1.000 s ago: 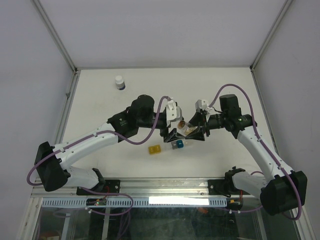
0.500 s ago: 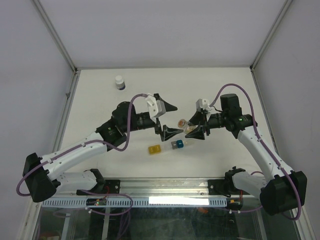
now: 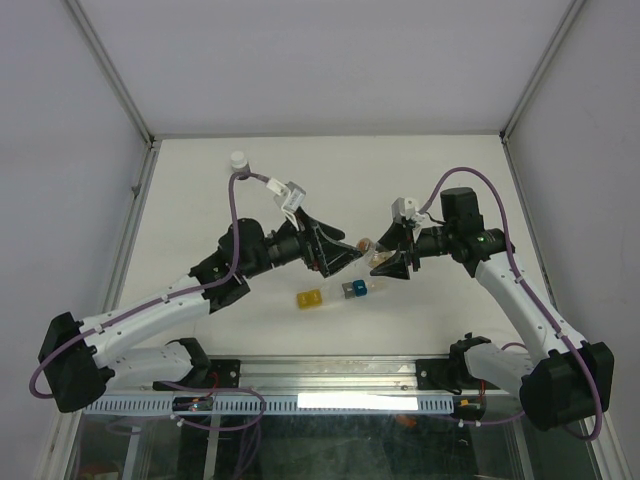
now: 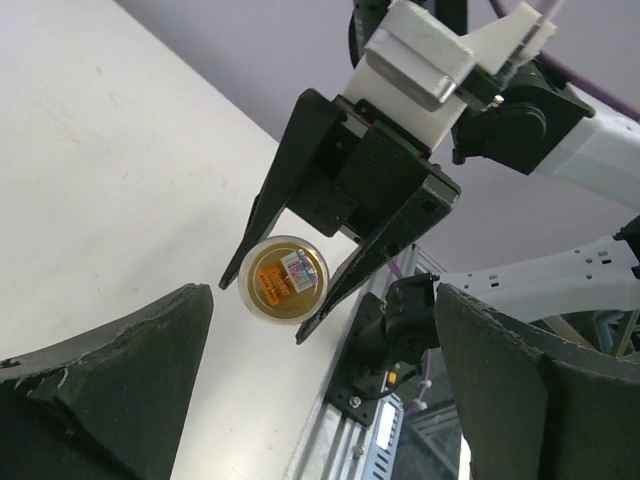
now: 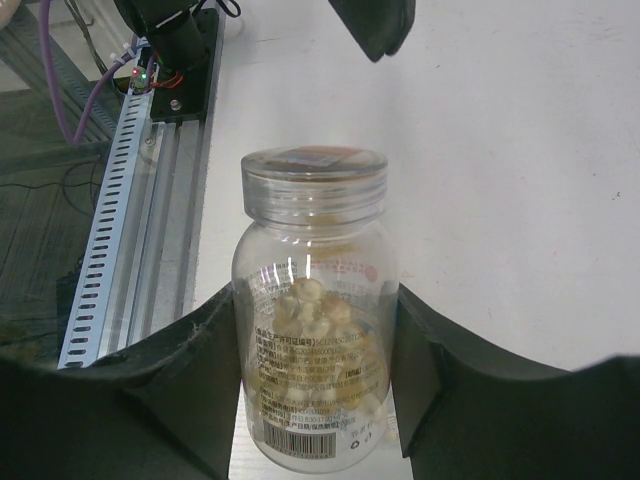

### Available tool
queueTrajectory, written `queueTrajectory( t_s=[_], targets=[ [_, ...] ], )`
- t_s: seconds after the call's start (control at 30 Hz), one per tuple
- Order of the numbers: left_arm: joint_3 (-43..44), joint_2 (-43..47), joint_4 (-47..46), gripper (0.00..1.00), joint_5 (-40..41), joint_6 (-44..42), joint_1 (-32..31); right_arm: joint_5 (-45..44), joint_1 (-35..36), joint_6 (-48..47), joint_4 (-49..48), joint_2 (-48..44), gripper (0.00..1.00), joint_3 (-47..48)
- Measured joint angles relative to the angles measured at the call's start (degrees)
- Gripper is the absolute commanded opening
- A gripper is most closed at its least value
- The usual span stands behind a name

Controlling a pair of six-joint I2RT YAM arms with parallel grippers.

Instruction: Sort the pills into containers

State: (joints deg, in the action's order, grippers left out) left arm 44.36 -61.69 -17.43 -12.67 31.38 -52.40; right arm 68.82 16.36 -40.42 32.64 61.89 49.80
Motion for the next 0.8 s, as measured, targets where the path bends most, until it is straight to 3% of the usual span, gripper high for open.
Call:
queueTrajectory(
  t_s=[0.37,0.63,0.8],
  targets=[
    [9.11,-6.38,12.68,0.88,6.91,2.27,-3.10,-0.02,0.00,0.00,0.00,0.00,0.00,0.00],
    [12.63,-9.22,17.42,0.66,8.66,1.86,-4.28,-0.02,0.00,0.00,0.00,0.00,0.00,0.00],
    [13.14,-10.21,18.95,0.61,8.83,1.77,-4.42,-0.02,0.00,0.00,-0.02,0.00,0.00,0.00]
  ],
)
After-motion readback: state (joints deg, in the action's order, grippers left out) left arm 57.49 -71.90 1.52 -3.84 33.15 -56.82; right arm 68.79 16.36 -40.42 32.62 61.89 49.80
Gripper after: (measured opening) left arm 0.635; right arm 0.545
